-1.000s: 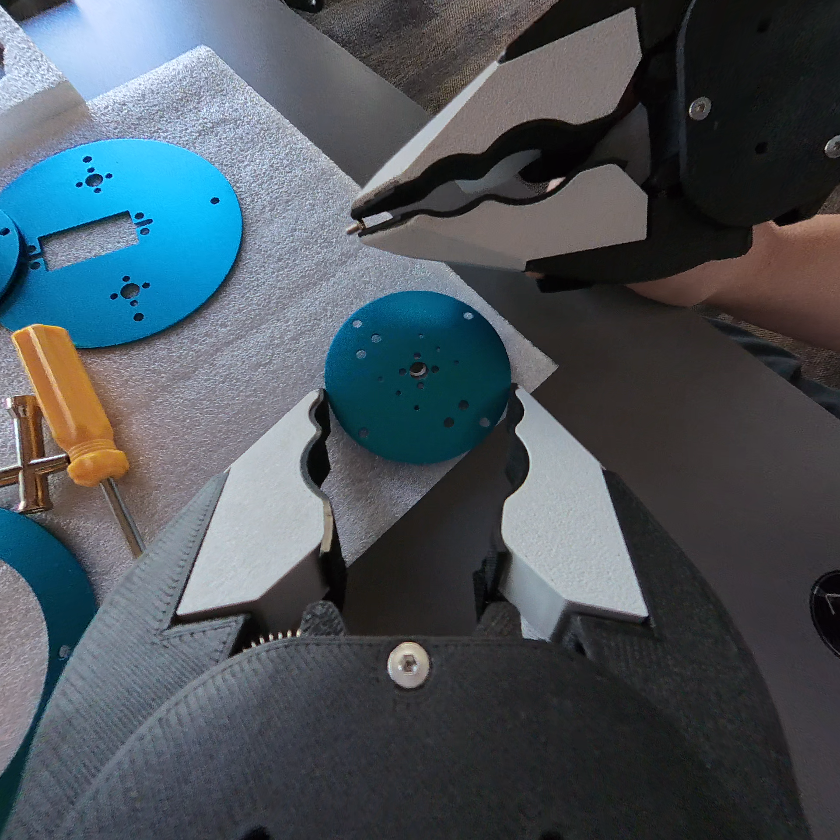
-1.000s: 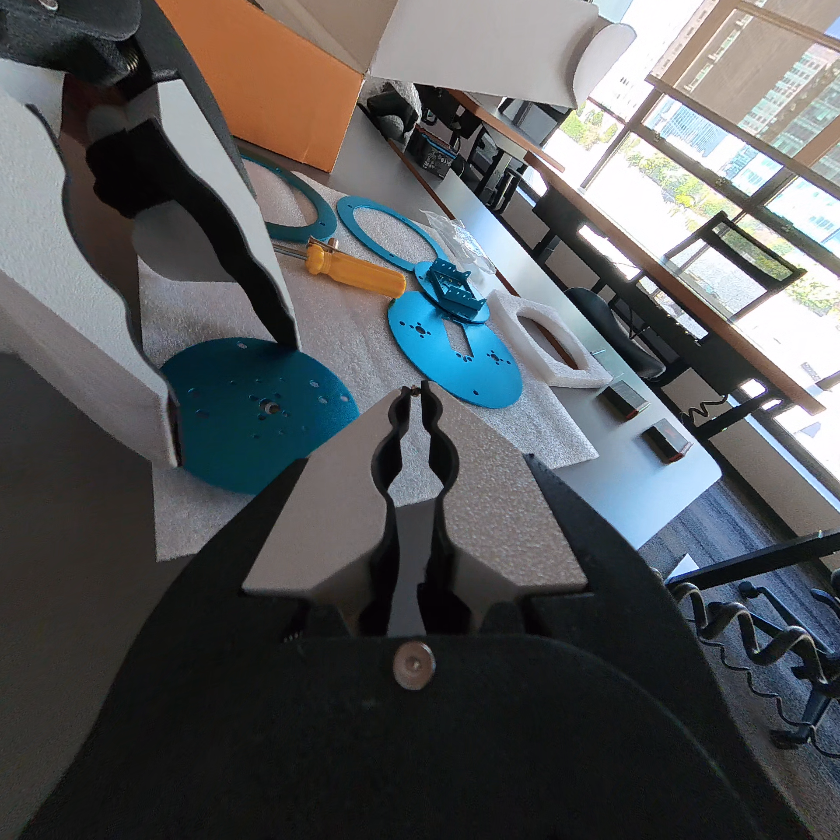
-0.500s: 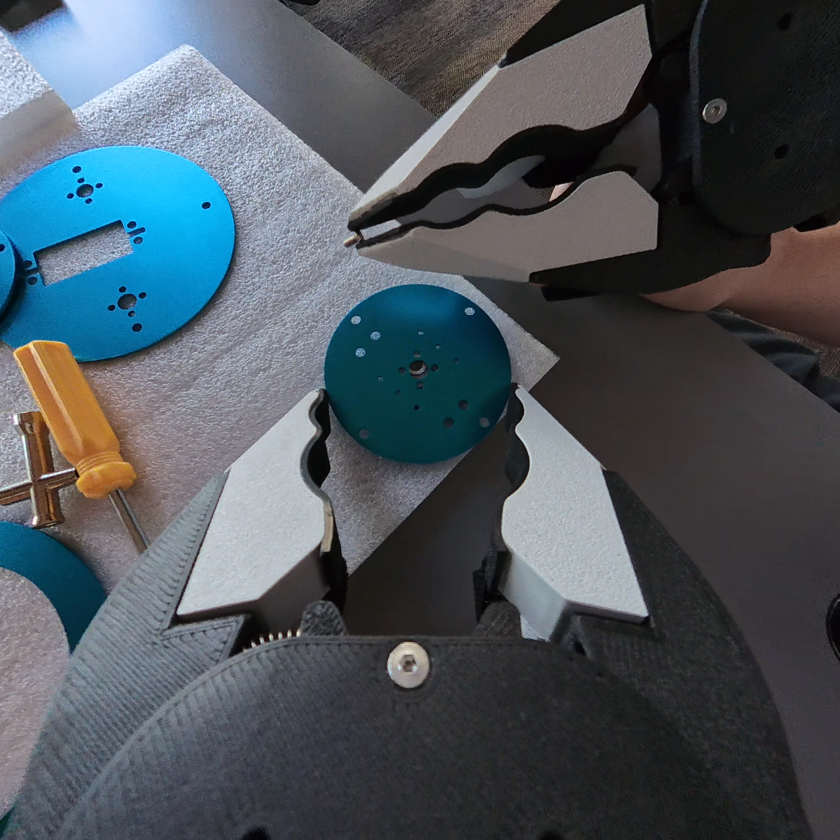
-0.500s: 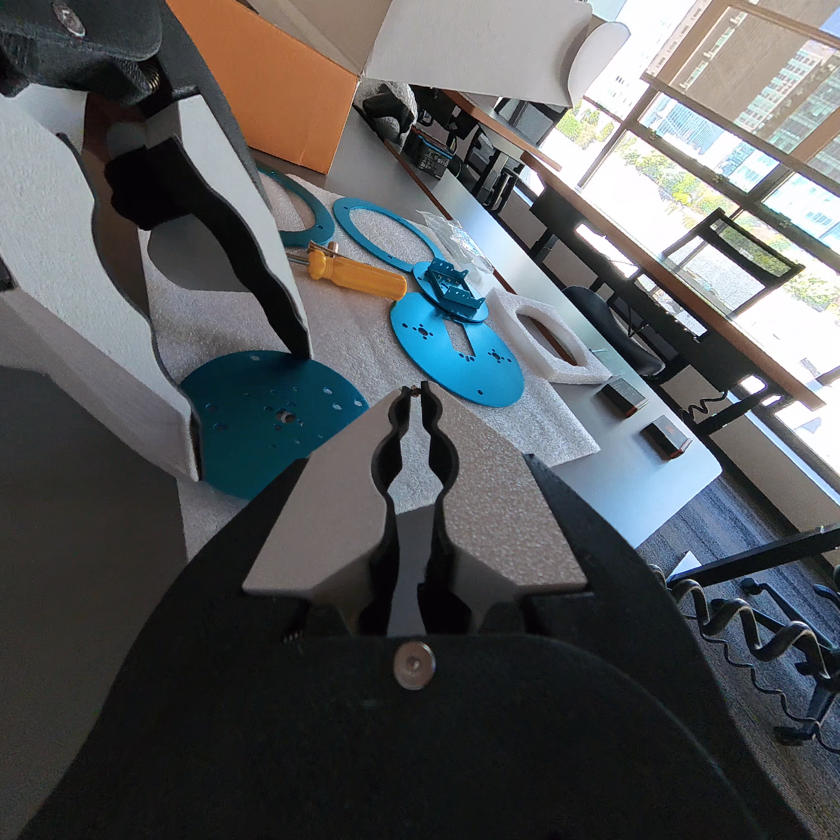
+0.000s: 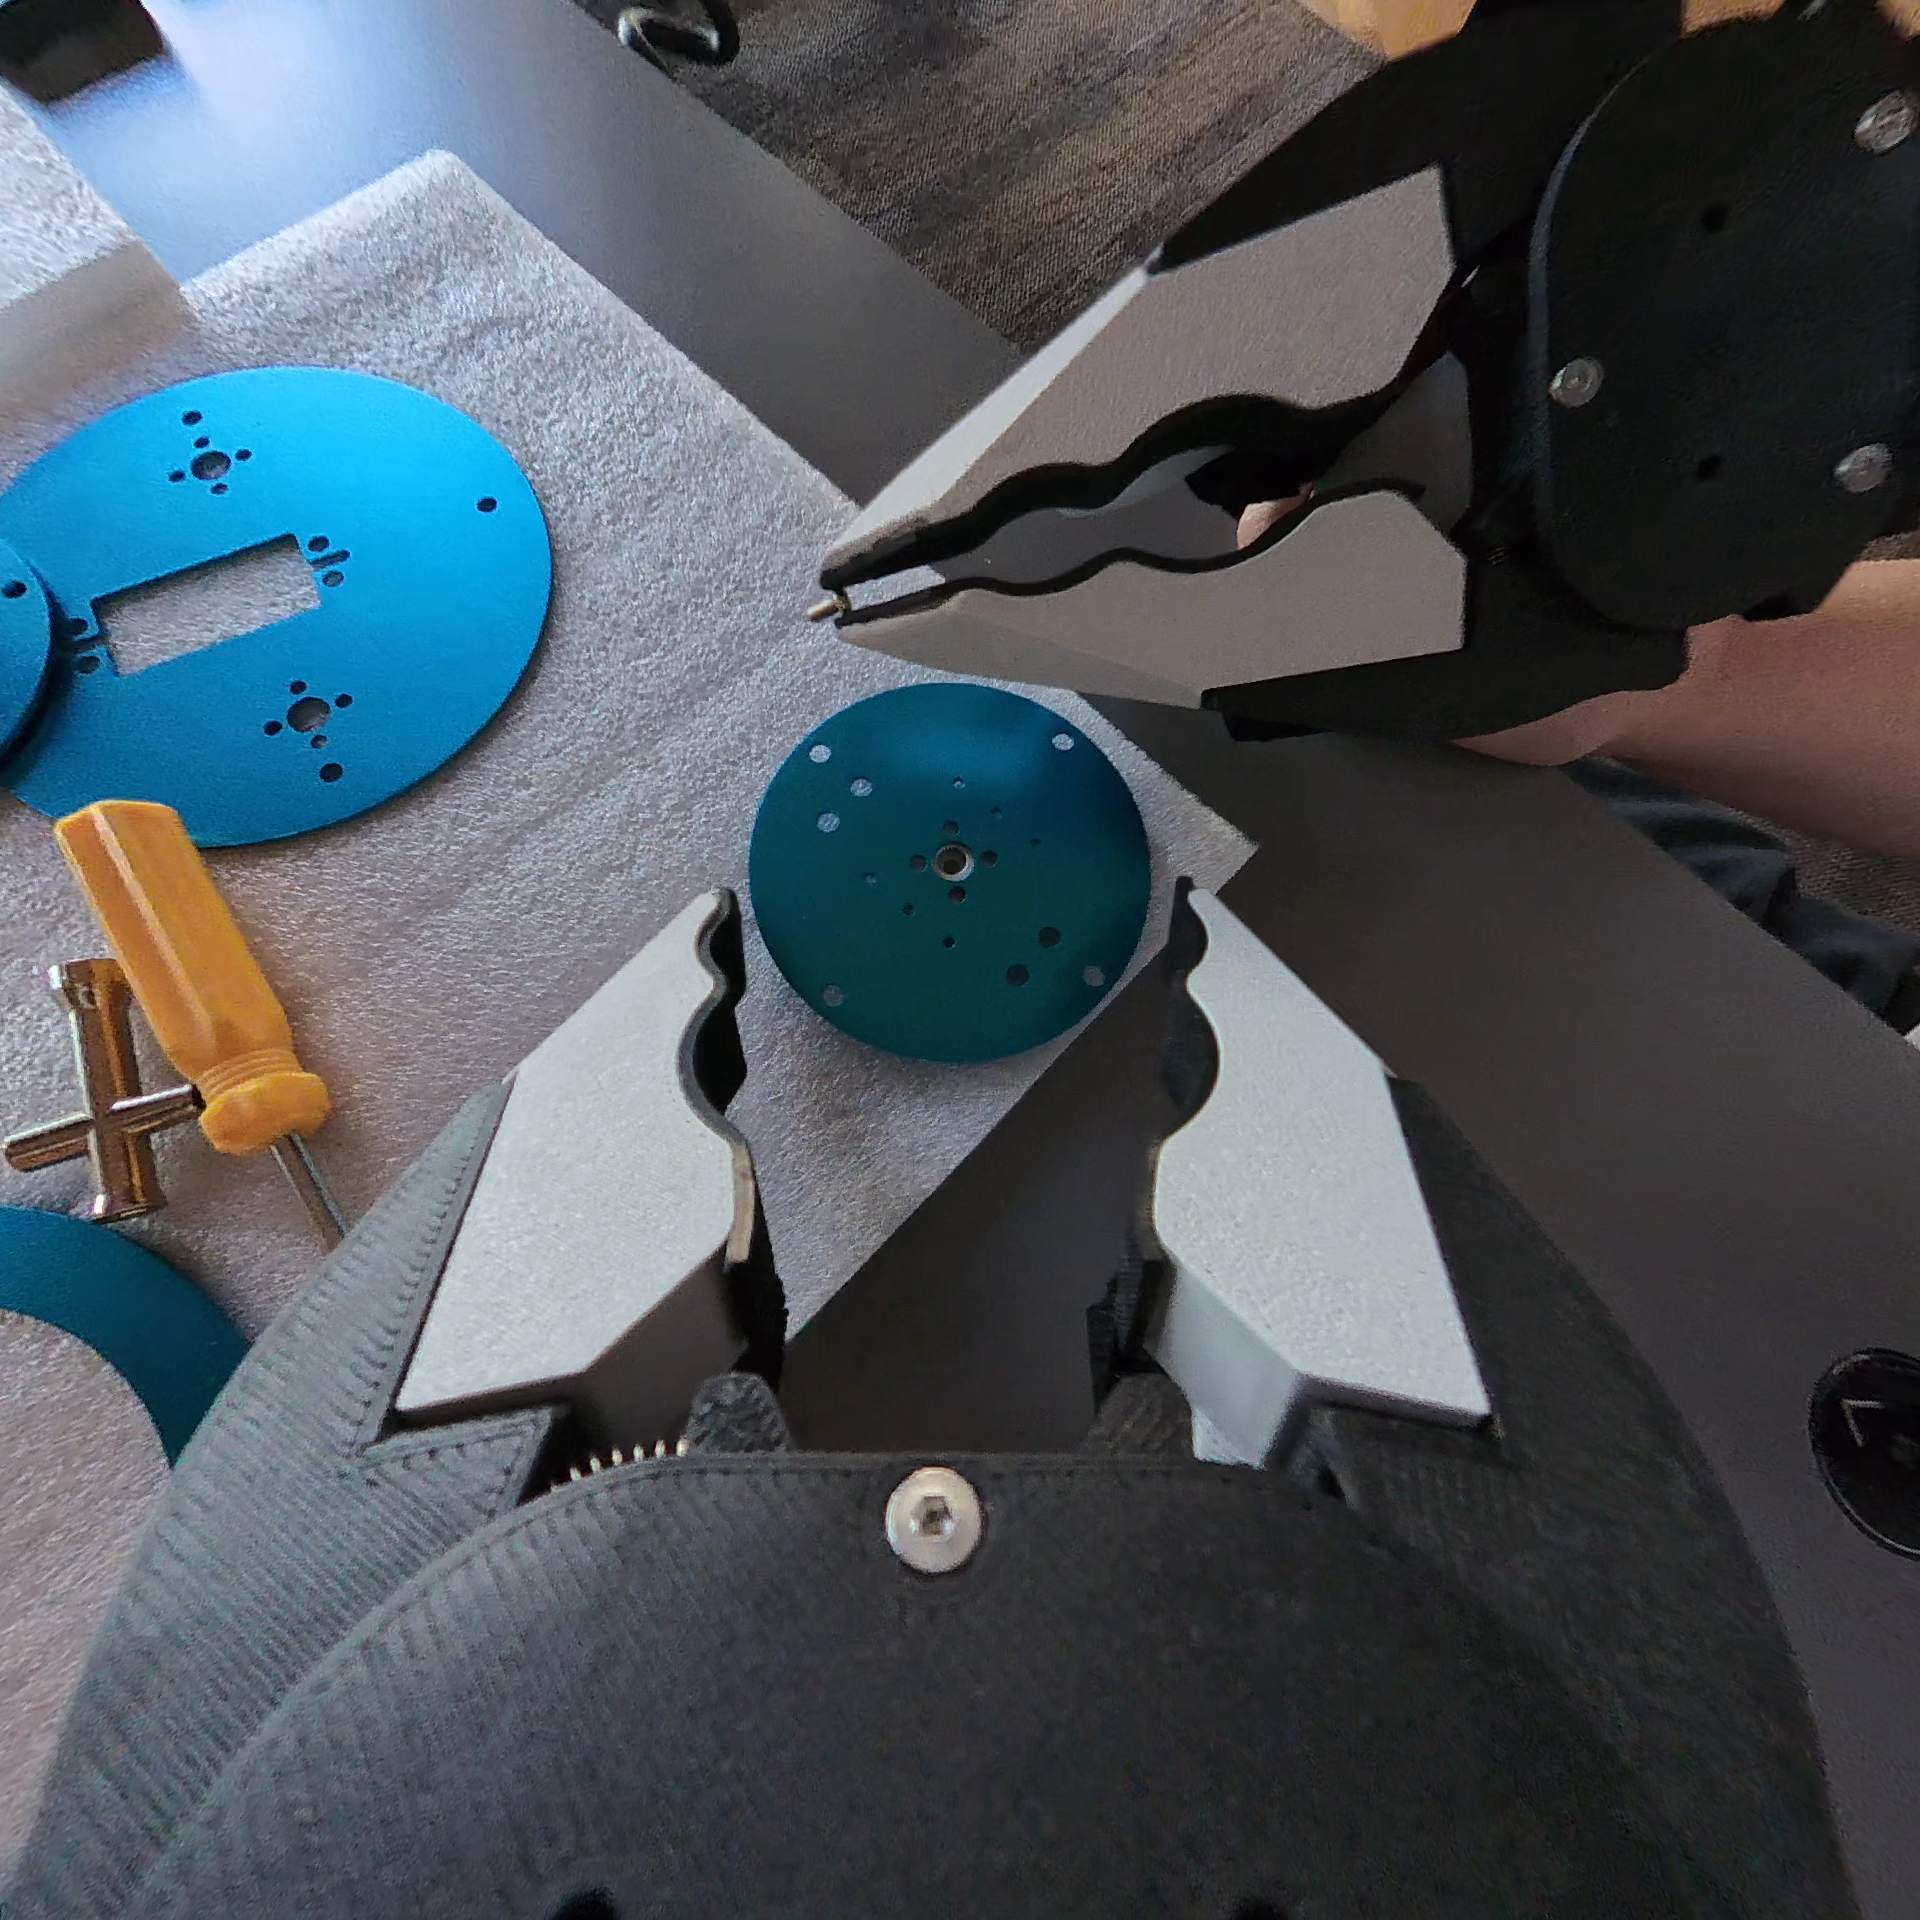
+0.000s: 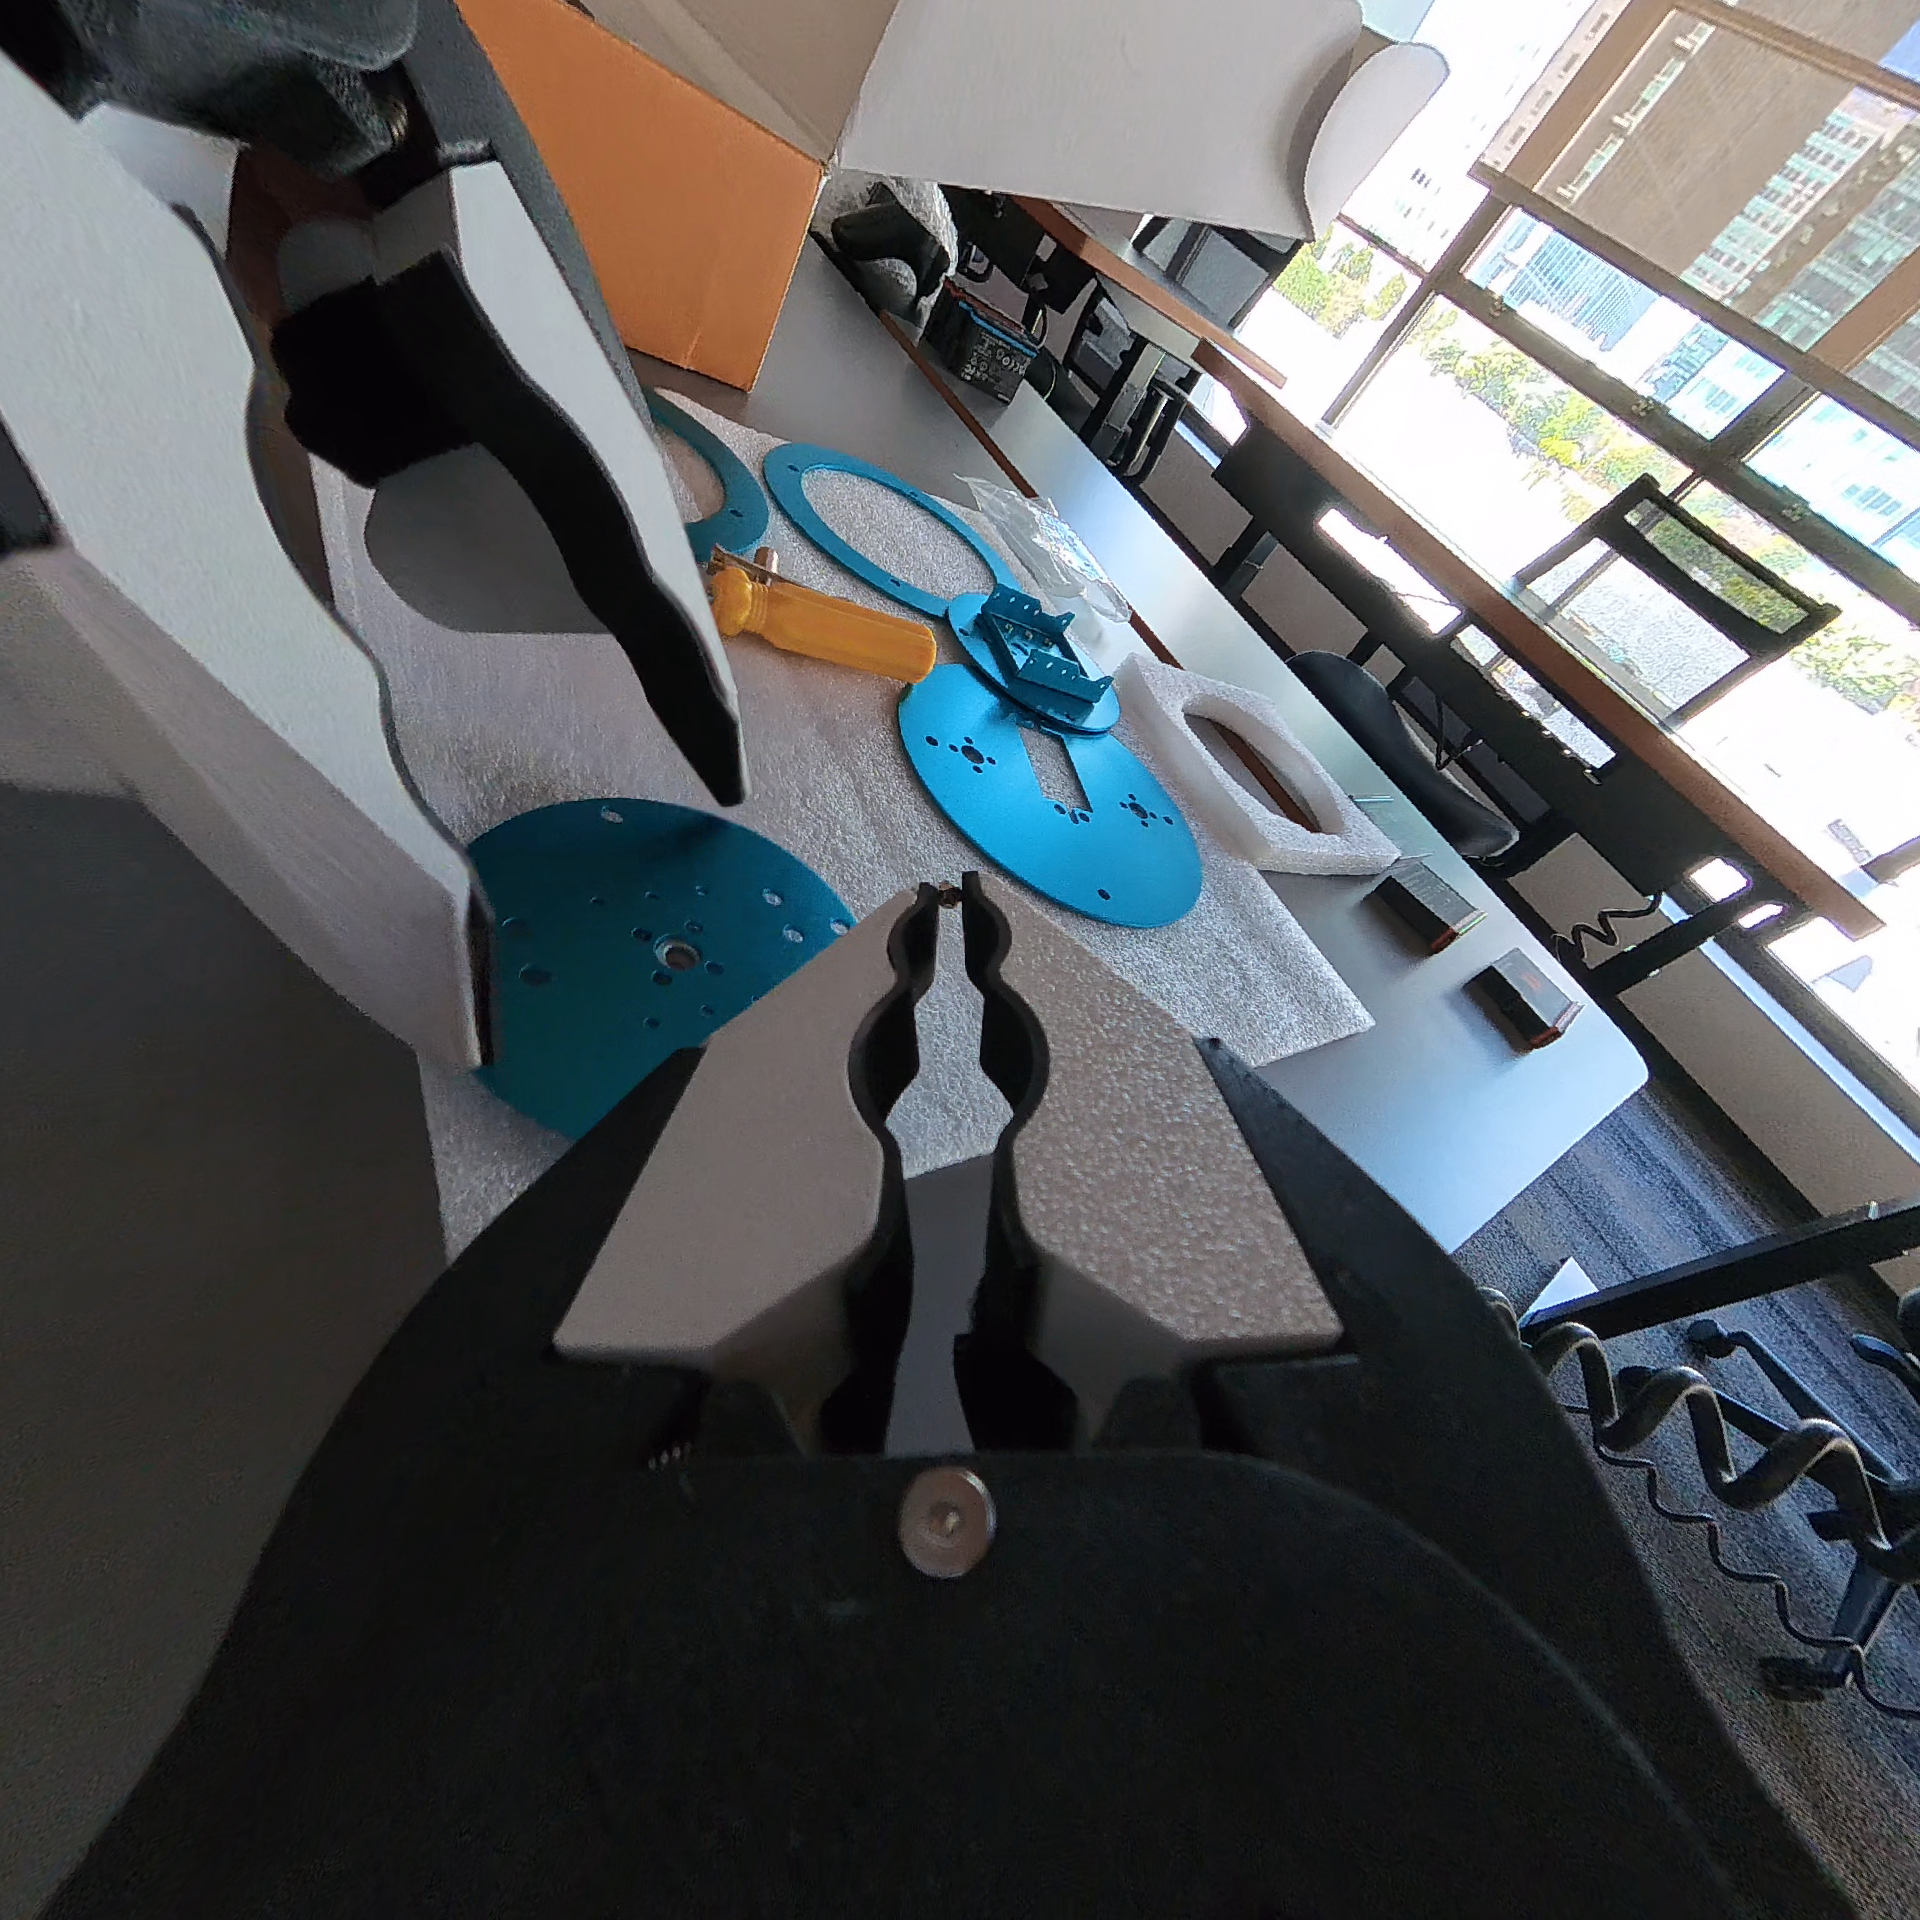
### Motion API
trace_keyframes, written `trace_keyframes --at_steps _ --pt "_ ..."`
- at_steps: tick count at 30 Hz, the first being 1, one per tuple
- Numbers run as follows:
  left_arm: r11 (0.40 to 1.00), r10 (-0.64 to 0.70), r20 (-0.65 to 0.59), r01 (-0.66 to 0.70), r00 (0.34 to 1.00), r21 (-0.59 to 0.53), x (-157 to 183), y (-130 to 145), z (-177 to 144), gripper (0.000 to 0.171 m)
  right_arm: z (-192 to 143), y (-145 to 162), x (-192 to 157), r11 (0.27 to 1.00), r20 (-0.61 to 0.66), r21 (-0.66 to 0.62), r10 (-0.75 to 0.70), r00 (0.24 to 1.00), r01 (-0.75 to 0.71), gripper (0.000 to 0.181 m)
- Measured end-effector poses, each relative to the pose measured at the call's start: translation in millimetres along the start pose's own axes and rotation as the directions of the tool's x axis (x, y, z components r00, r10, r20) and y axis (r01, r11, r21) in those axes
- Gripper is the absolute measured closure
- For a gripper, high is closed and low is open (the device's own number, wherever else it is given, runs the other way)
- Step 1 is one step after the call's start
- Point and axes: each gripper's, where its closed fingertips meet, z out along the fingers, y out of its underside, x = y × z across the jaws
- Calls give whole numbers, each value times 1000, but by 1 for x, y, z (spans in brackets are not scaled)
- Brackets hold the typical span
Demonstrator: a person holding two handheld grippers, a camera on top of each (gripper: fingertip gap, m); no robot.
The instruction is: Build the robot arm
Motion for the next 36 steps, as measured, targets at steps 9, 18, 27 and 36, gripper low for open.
trace_keyframes --at_steps 9,18,27,36 --pt "1000 14 -39 -15 999 -22 0 7 2 89 0 1 -2 1000 16 -7 -13 1000 13 177" --pt "999 40 -19 -41 999 -26 0 6 5 94 1 2 -4 999 21 -24 -28 999 28 177" --pt "999 34 0 -34 999 -25 -4 6 6 100 1 2 -4 999 22 -24 -29 999 29 177" --pt "985 163 -61 -159 985 65 3 -12 -10 89 -1 1 -4 1000 25 -13 -17 1000 17 177"
